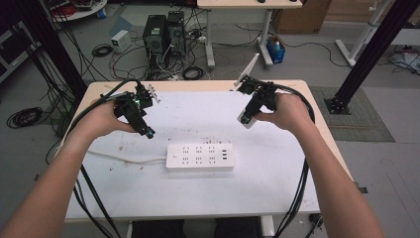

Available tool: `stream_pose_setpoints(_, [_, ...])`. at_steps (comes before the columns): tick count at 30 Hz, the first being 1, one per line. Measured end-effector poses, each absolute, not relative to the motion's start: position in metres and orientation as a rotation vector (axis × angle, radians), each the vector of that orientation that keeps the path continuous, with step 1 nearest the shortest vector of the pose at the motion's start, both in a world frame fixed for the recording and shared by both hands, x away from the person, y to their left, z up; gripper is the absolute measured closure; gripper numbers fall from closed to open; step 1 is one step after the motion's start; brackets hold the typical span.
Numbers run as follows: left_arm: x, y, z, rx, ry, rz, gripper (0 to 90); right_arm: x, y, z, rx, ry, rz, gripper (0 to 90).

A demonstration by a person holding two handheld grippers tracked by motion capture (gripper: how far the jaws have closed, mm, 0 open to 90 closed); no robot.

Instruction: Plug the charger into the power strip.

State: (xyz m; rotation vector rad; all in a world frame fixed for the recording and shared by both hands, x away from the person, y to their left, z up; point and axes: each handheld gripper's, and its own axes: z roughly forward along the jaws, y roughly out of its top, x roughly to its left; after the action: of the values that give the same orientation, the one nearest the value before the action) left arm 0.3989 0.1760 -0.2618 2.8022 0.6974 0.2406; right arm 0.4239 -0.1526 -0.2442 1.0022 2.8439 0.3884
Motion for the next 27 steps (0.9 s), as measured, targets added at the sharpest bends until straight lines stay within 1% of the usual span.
stream_pose_setpoints(6, [0.392, 0.181, -0.261, 2.797, 0.678, 0.244, 23.6, 0.43, -0.12, -0.265, 0.749, 2.957, 0.33, 62.3])
stream_pose_setpoints(11, [0.385, 0.183, -0.261, 2.799, 0.656, 0.255, 23.6, 0.425, -0.09, -0.287, 0.516, 3.056, 0.222, 62.4])
stream_pose_setpoints(15, [0.381, 0.184, -0.262, 2.825, 0.644, 0.246, 23.6, 0.419, -0.069, -0.302, 0.402, 3.067, 0.137, 62.3])
stream_pose_setpoints(23, [0.376, 0.189, -0.268, 2.823, 0.644, 0.224, 23.6, 0.418, -0.05, -0.327, 0.281, 3.102, 0.097, 62.3])
stream_pose_setpoints(27, [0.377, 0.193, -0.271, 2.814, 0.677, 0.236, 23.6, 0.419, -0.046, -0.336, 0.221, 3.104, 0.077, 62.3])
